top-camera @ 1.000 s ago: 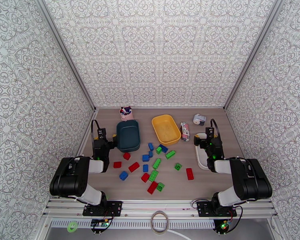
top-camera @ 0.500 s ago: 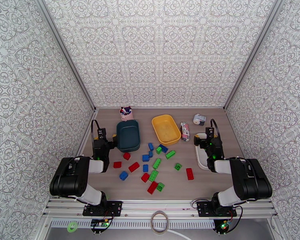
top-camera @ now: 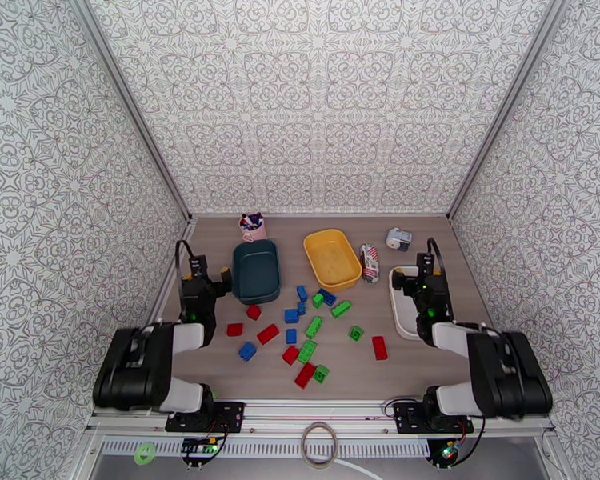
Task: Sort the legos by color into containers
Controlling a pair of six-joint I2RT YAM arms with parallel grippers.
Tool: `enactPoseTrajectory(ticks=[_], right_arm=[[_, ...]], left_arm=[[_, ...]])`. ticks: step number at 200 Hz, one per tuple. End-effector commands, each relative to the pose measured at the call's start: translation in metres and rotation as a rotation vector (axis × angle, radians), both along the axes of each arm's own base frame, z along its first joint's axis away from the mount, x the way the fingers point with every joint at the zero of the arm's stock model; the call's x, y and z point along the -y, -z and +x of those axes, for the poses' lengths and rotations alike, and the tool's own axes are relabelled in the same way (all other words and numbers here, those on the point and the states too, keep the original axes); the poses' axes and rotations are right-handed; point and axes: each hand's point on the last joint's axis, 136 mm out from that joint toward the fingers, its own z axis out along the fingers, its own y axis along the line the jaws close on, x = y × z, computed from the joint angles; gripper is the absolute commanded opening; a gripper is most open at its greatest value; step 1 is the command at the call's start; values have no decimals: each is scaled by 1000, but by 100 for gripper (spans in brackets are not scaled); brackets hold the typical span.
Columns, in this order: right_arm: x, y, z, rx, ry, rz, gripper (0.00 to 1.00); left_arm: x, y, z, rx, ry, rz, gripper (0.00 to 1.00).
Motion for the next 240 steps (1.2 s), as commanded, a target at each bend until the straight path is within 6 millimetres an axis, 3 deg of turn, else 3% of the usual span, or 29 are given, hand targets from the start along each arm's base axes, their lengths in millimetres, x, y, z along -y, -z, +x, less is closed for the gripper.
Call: enactPoseTrajectory(ticks=[1,22,39,50,69,92,98,115,130,161,205,221,240], right_arm=[[17,-29,-13,-34,95,10,99],[43,-51,-43,-104,298,105,99],[54,-55,-72,-192,437,224,99],[43,-55,-85,-264,416,304,99],[8,-53,-98,-363,281,465,99],[-24,-47,-114,-451,198,660,99],[-34,-46,-117,-478,157,705,96],[-65,-45,-123,-581,31,801,70],[-79,-41,-133,-668,2,818,62],[-99,-34,-157,-792,-48,757,58],[-125,16,-194,-1034,-36,559,56],[-129,32,-204,-1098,-16,474,60],[-129,52,-209,-1142,6,397,67]], left_arm=[[-10,-21,-13,-86,-108,-63,99],[-13,-38,-35,-160,-201,-184,99],[-5,-42,-52,-233,-215,-296,99],[7,-43,-61,-274,-182,-354,99],[29,-46,-75,-301,-131,-456,99],[61,-49,-88,-307,-53,-685,99],[73,-49,-90,-324,-15,-753,99],[107,-52,-95,-382,85,-850,97],[139,-58,-102,-425,159,-852,96],[214,-60,-119,-502,301,-799,95],[320,-29,-138,-680,467,-695,95],[347,-22,-143,-738,501,-656,96],[366,-14,-147,-763,528,-639,97]])
